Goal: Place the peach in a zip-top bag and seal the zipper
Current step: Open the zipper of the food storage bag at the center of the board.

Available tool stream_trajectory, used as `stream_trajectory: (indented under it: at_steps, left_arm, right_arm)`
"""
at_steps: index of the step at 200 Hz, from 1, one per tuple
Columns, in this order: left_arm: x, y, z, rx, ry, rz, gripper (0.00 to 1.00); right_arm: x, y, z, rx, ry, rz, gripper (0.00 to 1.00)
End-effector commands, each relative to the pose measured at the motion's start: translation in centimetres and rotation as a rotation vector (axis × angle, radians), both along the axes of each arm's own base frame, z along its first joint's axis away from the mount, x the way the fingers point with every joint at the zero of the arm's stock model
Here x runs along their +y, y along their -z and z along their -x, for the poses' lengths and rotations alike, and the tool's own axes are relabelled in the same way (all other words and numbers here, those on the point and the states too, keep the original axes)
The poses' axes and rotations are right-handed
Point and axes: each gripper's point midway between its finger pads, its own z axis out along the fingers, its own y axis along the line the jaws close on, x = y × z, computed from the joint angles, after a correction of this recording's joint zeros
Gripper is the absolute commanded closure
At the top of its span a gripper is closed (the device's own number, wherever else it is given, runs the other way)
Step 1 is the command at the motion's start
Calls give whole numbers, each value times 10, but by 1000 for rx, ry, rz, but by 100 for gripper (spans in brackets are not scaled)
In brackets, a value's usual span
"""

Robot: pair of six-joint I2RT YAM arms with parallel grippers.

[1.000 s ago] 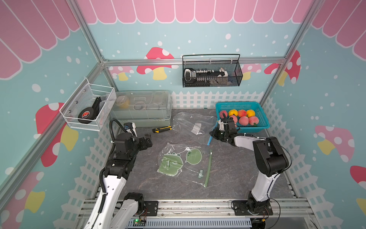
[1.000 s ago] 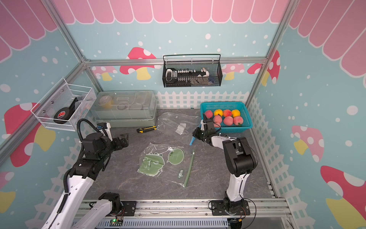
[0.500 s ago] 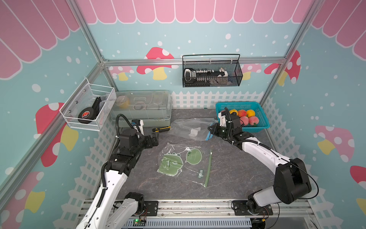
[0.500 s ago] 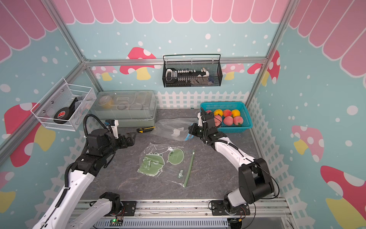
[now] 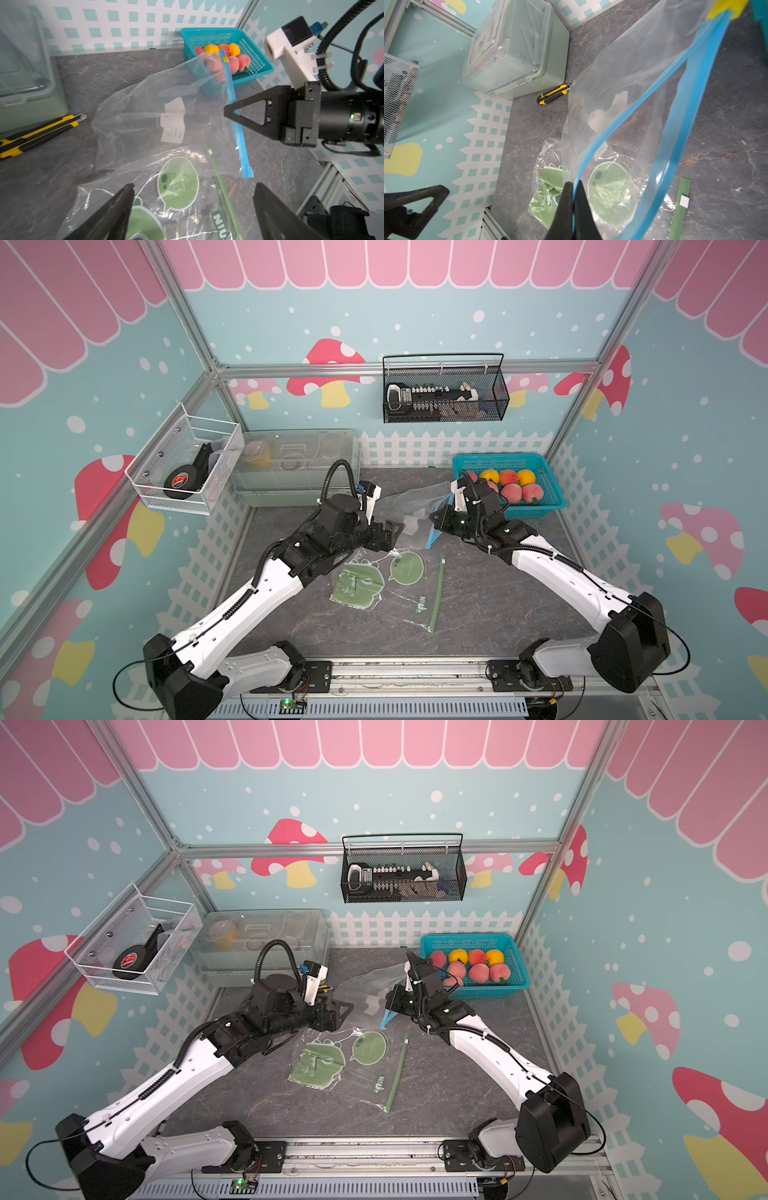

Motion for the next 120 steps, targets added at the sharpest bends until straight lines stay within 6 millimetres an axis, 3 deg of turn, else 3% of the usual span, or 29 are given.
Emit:
stream_trajectory:
  at_steps: [1, 45, 120]
  left_arm:
    - [-21, -7, -2, -18, 63, -11, 20]
    - [-55, 9, -1, 20, 177, -32, 30]
    - [-67, 20, -13, -6, 158, -62, 38]
  right_arm:
    - [2, -21, 0, -9, 52, -45, 100]
    - [12, -31, 1, -9, 61, -78, 100]
    - [27, -34, 4, -6, 75, -124, 100]
